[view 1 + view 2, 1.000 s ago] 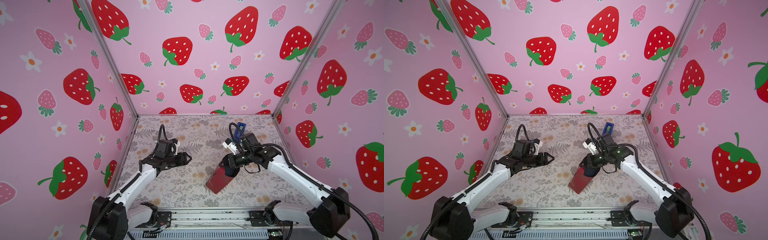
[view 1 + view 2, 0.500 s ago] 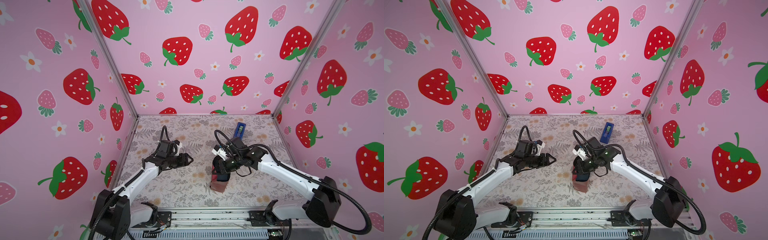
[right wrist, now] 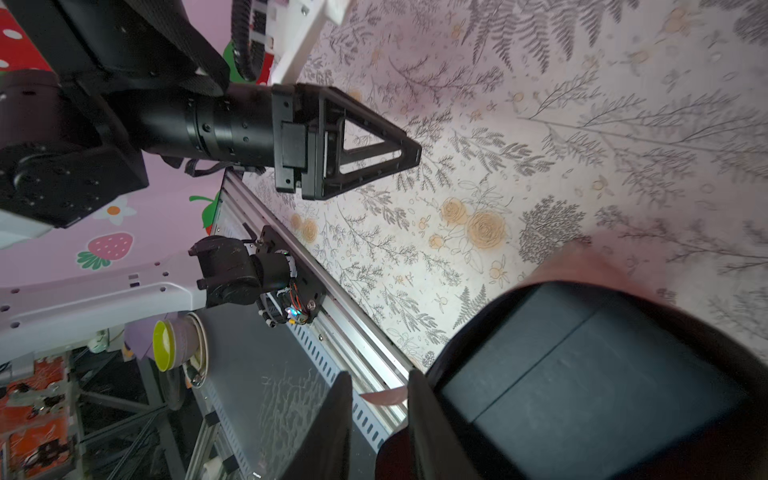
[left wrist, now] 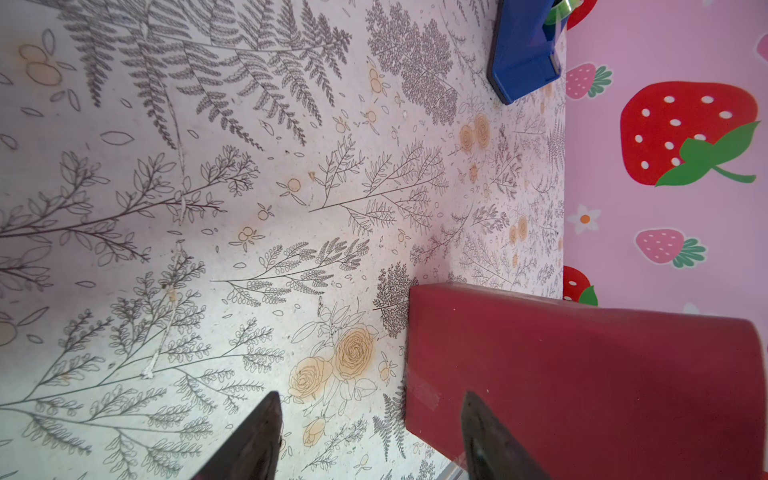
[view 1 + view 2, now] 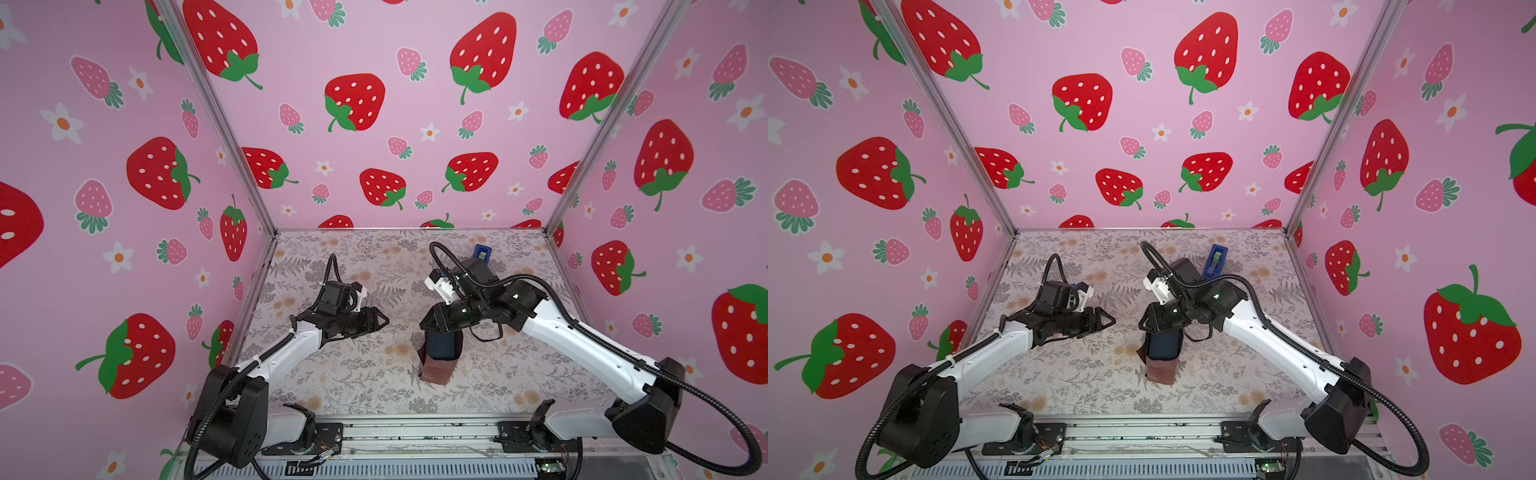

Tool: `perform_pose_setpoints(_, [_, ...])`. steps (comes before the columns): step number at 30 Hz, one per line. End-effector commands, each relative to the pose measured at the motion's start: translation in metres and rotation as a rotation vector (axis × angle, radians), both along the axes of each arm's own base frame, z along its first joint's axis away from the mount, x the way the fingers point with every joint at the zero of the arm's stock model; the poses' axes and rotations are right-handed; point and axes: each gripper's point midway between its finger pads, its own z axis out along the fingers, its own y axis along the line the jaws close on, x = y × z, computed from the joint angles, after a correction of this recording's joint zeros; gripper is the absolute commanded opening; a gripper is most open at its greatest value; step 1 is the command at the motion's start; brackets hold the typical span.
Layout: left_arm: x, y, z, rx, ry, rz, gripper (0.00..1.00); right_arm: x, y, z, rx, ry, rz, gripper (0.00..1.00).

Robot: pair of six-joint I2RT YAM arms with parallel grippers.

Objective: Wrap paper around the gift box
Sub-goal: 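Tip the maroon box upright onto its end with the right gripper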

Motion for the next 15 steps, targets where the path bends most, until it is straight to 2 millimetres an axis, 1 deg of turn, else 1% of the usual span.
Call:
perform_pose_setpoints(1, [0.003, -0.005, 0.007, -0.029, -0.017, -0.011, 0.69, 0.003, -0.029, -0.014, -0.176, -0.033, -0.072, 0.16])
perform_pose_setpoints(3, [0.005, -0.006, 0.007, -0.027, -0.021, -0.012, 0.69, 0.003, -0.033, -0.024, -0.248, -0.038, -0.075, 0.11])
perform_pose_setpoints(6, [0.005, -0.006, 0.006, -0.027, -0.017, -0.013, 0.68, 0.004, -0.037, -0.038, -0.330, -0.051, -0.083, 0.08])
perform_pose_setpoints(8, [0.005, -0.006, 0.005, -0.024, -0.012, -0.014, 0.68, 0.004, -0.036, -0.046, -0.359, -0.053, -0.080, 0.07])
perform_pose_setpoints(11, [0.003, -0.006, 0.003, -0.021, -0.005, -0.018, 0.68, 0.002, -0.028, -0.059, -0.380, -0.048, -0.062, 0.07])
perform_pose_setpoints(15, [0.003, -0.005, 0.003, -0.018, -0.007, -0.016, 0.68, -0.001, -0.026, -0.084, -0.422, -0.034, -0.051, 0.06])
